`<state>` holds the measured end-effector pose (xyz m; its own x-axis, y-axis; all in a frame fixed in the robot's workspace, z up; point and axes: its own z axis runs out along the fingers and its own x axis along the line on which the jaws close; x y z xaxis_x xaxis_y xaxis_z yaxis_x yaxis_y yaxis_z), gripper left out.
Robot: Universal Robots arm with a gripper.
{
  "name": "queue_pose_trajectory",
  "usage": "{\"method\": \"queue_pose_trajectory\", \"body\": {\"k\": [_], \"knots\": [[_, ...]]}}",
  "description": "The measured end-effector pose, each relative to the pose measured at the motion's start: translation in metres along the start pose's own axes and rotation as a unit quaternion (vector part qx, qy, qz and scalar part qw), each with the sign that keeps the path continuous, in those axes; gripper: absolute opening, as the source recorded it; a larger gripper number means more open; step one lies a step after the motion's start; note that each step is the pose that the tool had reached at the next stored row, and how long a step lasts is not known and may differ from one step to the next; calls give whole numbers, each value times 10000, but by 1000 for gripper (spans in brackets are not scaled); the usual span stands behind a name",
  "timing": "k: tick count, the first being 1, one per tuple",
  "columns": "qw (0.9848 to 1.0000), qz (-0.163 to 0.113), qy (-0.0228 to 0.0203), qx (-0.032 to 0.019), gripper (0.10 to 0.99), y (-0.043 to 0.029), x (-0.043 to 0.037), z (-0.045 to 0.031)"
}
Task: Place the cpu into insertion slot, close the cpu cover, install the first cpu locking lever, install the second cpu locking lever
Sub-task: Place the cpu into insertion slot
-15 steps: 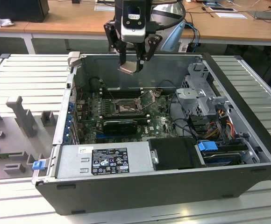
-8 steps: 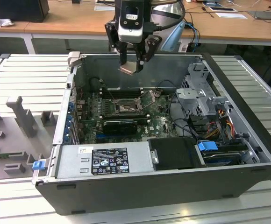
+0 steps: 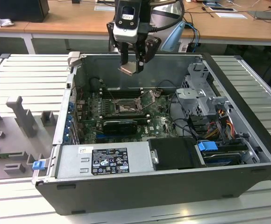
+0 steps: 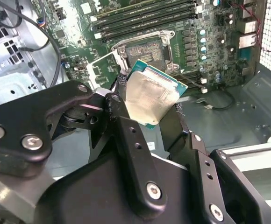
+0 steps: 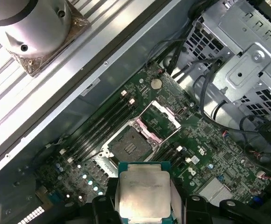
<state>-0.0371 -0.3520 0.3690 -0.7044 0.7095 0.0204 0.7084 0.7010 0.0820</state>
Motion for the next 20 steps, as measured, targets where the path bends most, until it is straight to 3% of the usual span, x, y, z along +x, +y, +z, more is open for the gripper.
{"method": "queue_pose_trajectory", "body": {"k": [4,9,20], "knots": [[9991,421,-42,-1,529,0,-1,6],[9957,925,-84,-10,529,-1,-1,12],[9942,1070,-94,-10,529,-4,-1,51]]}}
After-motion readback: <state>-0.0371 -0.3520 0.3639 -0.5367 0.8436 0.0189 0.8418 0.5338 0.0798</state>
